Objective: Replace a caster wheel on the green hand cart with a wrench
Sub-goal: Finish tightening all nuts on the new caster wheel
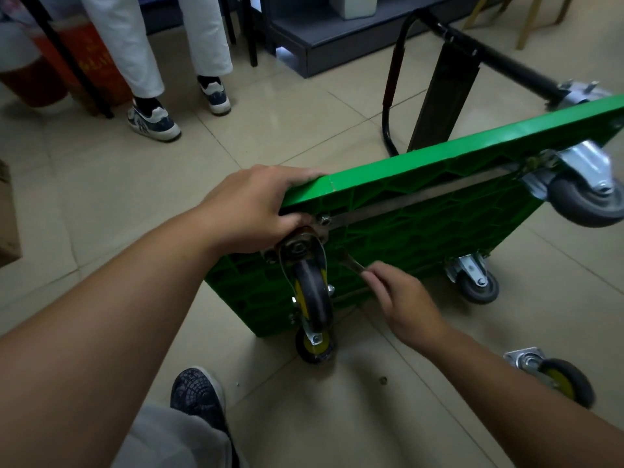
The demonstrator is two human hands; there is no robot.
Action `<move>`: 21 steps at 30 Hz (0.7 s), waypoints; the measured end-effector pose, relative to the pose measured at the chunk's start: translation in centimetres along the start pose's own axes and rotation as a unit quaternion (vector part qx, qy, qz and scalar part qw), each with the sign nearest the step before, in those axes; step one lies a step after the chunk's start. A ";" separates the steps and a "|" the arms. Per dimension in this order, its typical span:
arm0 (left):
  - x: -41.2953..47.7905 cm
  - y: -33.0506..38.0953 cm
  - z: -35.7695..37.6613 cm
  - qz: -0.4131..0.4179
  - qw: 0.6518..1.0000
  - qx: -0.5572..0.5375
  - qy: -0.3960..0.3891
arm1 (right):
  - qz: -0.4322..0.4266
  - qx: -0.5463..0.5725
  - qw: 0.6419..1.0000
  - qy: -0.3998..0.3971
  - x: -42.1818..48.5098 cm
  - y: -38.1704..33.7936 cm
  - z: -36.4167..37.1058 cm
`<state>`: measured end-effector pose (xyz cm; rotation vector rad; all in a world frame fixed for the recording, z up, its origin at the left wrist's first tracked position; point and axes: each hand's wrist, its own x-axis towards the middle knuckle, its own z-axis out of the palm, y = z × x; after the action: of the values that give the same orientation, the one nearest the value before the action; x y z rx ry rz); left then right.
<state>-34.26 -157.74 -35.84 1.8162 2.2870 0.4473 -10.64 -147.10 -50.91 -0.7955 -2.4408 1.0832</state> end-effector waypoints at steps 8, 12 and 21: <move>0.0 -0.1 0.0 -0.008 1.000 -0.005 0.006 | -0.250 -0.445 0.859 0.050 4.3 -8.2 -10.8; 0.0 0.0 0.0 -0.013 1.000 -0.005 0.007 | -0.289 -0.548 0.785 0.012 6.0 -11.9 -12.2; 0.2 -0.3 0.2 -0.016 1.000 0.004 0.006 | -0.324 -0.573 0.753 -0.013 8.4 -13.6 -12.0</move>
<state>-34.47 -157.60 -36.09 1.7839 2.3258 0.4460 -15.72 -142.69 -32.09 -0.0848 -2.8677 -0.7743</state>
